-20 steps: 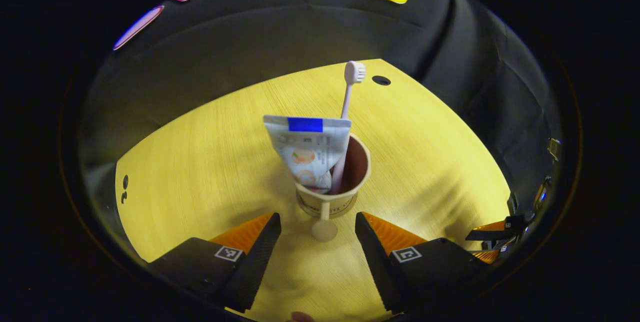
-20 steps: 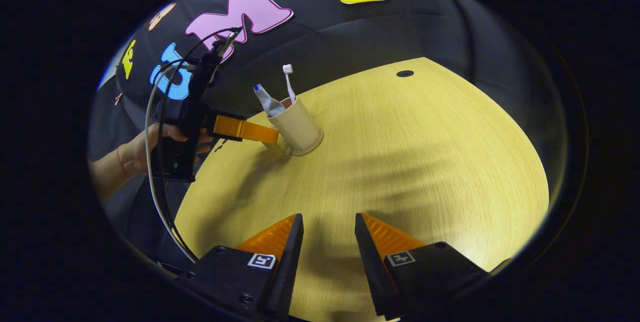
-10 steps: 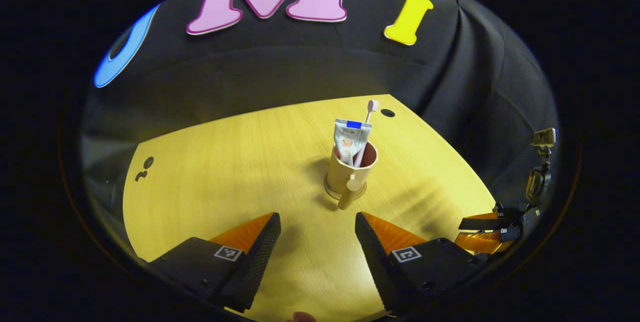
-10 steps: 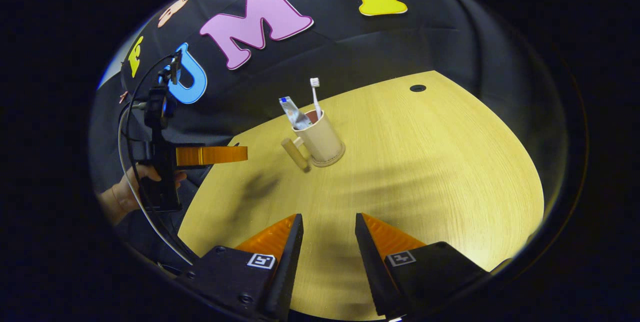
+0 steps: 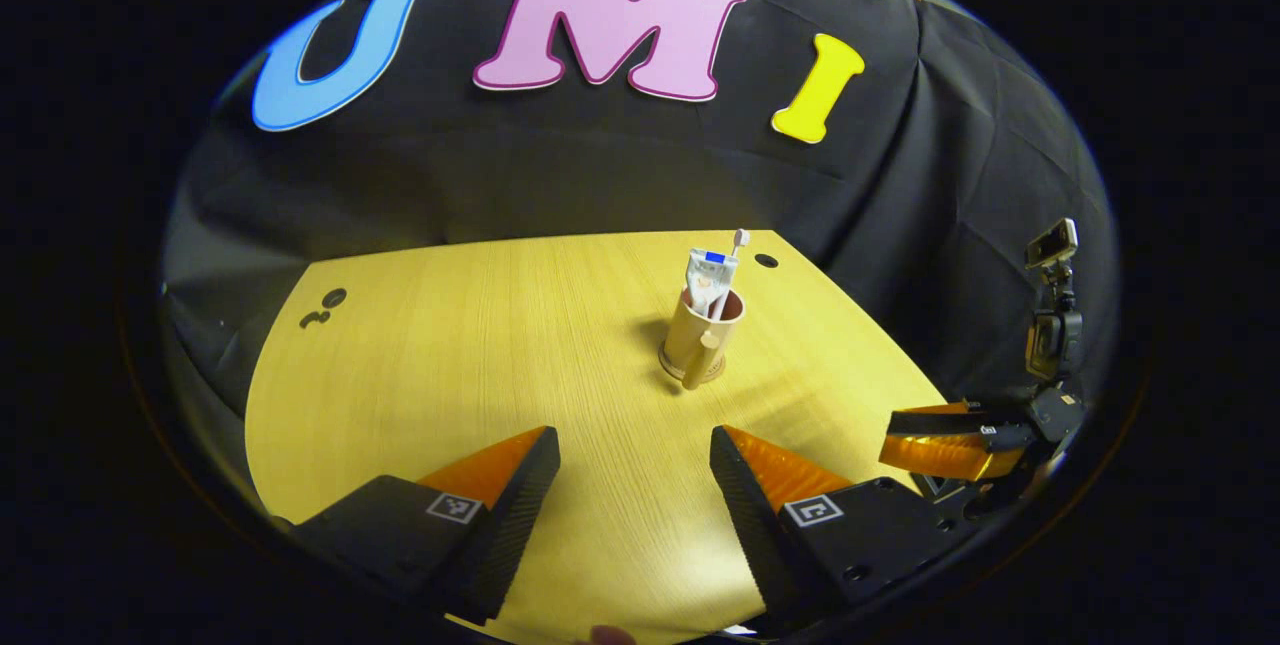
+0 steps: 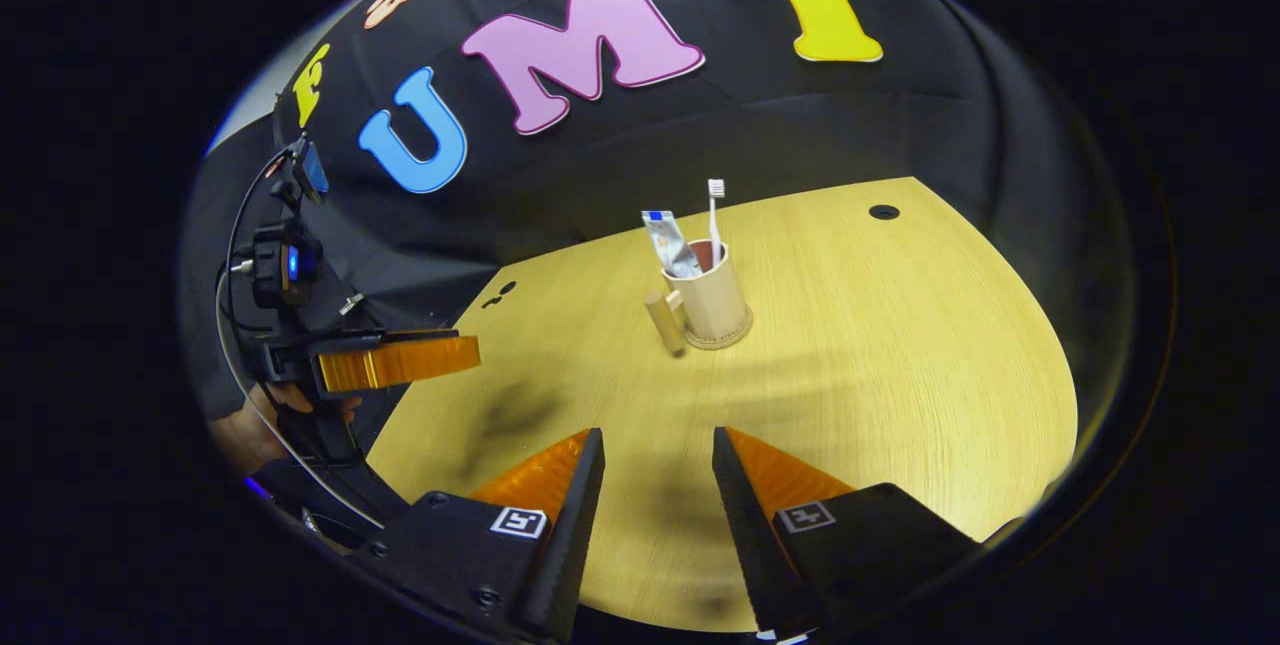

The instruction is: Put the toothbrush and toothpaste on the desktop into the cup, then pick up the cup and place it on the coaster on the desktop.

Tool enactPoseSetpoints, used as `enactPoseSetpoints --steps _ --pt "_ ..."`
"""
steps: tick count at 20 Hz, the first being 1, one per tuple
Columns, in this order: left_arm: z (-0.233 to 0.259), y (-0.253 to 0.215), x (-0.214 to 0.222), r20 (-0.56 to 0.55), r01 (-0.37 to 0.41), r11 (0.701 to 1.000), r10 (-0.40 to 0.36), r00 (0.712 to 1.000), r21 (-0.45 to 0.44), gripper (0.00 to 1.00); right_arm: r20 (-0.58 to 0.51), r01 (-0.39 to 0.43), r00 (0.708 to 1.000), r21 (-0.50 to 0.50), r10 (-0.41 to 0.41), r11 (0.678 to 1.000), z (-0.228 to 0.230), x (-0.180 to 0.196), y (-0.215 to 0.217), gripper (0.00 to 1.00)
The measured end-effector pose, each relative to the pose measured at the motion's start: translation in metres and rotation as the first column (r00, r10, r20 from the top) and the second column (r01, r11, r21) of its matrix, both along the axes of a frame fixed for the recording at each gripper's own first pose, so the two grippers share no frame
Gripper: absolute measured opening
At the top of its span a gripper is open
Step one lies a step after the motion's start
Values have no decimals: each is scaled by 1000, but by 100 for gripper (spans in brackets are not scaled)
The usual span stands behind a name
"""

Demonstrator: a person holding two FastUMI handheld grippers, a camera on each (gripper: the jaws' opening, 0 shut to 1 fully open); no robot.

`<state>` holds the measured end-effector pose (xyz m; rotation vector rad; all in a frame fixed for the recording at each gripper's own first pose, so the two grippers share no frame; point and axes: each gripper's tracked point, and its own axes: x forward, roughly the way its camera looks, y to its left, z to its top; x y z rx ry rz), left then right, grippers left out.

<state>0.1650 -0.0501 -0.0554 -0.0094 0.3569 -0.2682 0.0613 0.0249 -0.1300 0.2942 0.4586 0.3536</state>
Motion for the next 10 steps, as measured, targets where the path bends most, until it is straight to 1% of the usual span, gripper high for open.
enactPoseSetpoints --steps 1,3,6,7,8,10 --pt "-2 4 -7 -4 -2 1000 2 1000 -12 96 5 -5 1000 0 5 1000 3 -2 4 69" --pt "-8 14 -21 -5 -16 999 16 1000 -34 96 12 -13 1000 -9 13 1000 9 -7 11 74" --pt "-15 27 -41 -2 -36 997 36 999 -61 96 13 -35 999 -23 35 999 13 -16 20 76" --pt "-19 31 -48 -6 -41 997 41 999 -65 96 12 -42 999 -25 43 999 15 -18 23 79" --pt "-26 34 -53 -14 -45 997 44 999 -66 96 14 -48 999 -27 48 999 16 -22 25 86" --pt "-33 39 -62 -24 -53 996 51 998 -70 96 17 -59 998 -26 59 998 20 -25 32 90"
